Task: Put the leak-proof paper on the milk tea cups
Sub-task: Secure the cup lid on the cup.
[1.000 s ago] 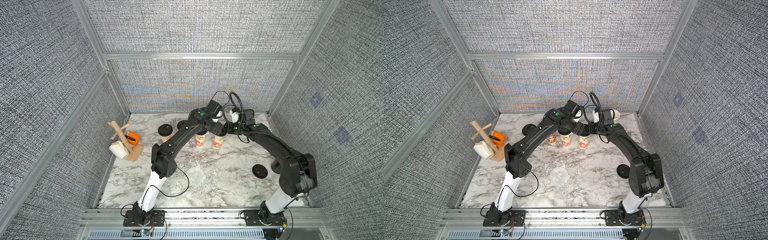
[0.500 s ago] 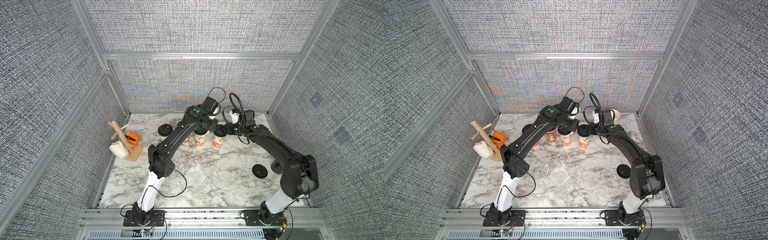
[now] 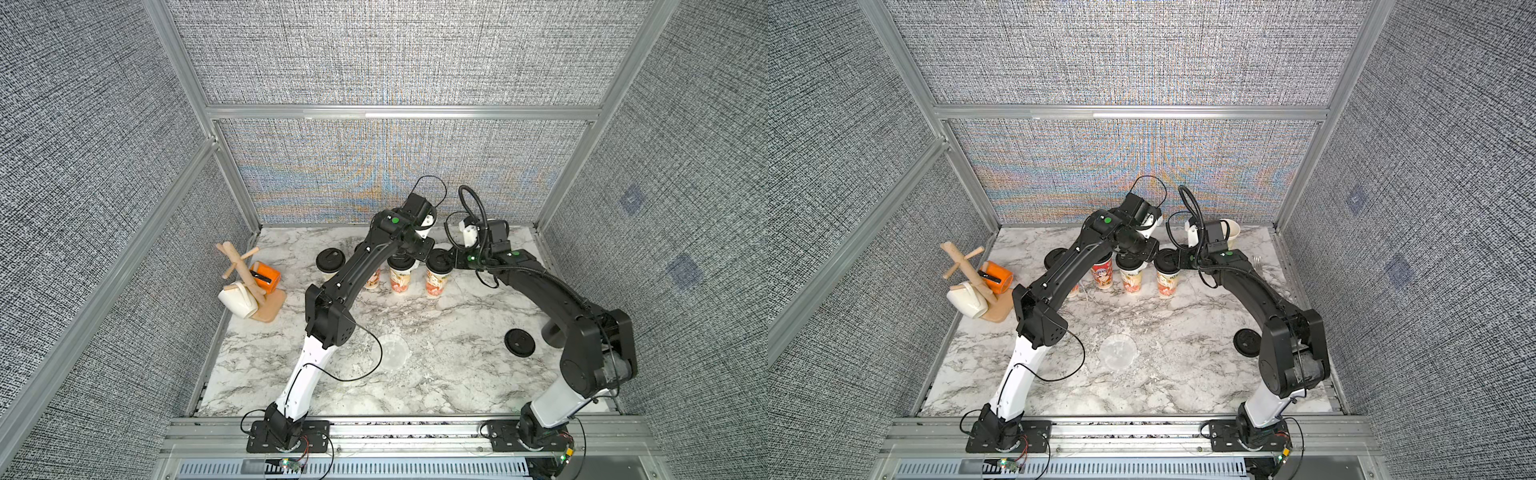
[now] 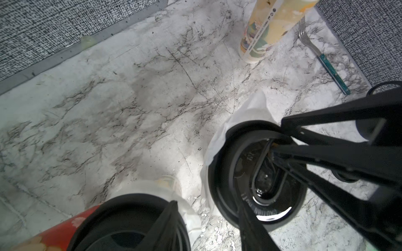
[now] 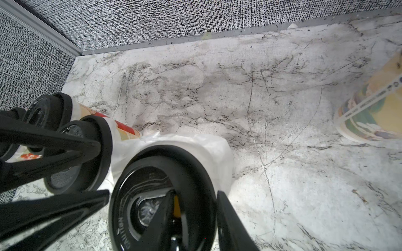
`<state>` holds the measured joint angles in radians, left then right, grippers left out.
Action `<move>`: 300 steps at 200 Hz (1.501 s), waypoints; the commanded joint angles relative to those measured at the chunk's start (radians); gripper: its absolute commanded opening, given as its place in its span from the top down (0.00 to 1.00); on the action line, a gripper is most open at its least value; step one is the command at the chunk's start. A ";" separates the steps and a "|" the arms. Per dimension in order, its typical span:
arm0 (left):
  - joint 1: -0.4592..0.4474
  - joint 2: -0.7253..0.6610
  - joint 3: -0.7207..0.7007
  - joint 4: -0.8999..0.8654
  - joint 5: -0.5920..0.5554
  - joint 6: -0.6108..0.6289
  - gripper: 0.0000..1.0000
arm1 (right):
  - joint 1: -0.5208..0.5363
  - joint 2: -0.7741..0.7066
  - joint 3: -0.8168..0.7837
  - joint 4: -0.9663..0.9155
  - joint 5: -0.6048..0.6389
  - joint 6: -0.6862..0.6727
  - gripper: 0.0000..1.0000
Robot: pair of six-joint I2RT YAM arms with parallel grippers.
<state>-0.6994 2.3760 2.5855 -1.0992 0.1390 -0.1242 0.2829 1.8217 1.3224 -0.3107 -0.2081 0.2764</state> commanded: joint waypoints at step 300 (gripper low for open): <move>0.024 0.063 0.031 0.067 -0.021 0.066 0.52 | 0.010 0.041 -0.019 -0.221 0.033 -0.051 0.68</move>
<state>-0.6762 2.4325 2.6137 -1.0382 0.1131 -0.0677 0.2886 1.8378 1.3186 -0.2989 -0.2035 0.2661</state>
